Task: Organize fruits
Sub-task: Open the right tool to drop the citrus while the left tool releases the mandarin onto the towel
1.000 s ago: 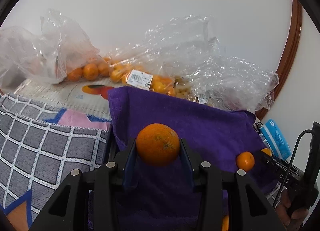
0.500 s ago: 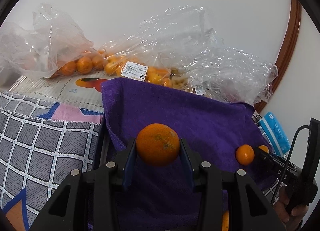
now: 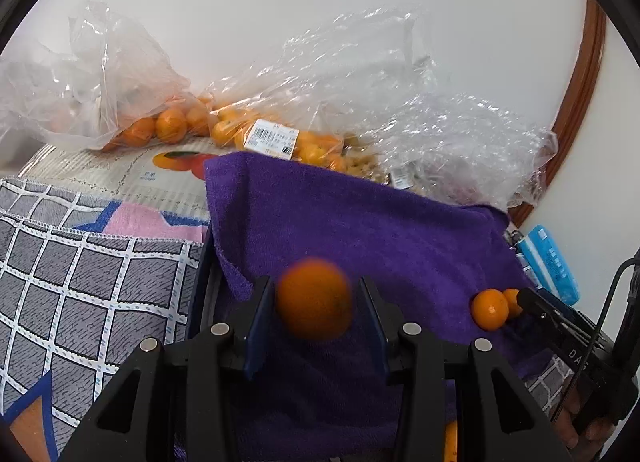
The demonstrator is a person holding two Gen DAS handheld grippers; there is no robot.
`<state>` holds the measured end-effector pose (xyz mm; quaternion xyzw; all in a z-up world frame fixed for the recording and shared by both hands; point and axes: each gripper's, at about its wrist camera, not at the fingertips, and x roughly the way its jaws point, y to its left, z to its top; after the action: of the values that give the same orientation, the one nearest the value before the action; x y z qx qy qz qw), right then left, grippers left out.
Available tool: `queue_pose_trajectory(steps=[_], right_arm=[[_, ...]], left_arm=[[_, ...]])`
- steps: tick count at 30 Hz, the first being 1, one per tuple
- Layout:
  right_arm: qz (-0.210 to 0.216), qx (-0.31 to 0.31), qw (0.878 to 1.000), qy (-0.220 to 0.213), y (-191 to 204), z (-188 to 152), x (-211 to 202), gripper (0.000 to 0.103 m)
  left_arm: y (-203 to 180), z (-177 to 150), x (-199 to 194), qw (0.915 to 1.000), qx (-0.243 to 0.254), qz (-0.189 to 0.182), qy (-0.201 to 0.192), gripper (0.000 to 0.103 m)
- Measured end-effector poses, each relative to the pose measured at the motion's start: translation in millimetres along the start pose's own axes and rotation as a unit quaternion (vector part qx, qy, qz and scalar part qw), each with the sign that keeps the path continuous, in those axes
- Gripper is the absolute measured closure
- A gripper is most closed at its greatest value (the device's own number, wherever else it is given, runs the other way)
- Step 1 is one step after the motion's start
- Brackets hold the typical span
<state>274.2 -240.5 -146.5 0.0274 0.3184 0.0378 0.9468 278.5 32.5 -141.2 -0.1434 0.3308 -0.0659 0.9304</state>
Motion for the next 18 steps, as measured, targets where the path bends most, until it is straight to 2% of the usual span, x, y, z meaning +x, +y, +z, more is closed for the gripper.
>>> queue_pose_trajectory(steps=[3, 8, 14, 18], right_arm=[[0.000, -0.007, 1.000, -0.010, 2, 1, -7, 0.047], [0.014, -0.005, 0.999, -0.030, 4, 5, -20, 0.047], [0.025, -0.004, 0.998, -0.049, 11, 9, -36, 0.047], [0.031, 0.002, 0.999, -0.016, 18, 14, -42, 0.047]], left_arm=[[-6, -2, -8, 0.9997, 0.013, -0.008, -0.018, 0.063], [-14, -3, -11, 0.9992, 0.029, -0.004, -0.026, 0.061], [1, 2, -17, 0.9992, -0.010, -0.005, -0.038, 0.059], [16, 5, -20, 0.9979, -0.050, 0.004, -0.041, 0.057]])
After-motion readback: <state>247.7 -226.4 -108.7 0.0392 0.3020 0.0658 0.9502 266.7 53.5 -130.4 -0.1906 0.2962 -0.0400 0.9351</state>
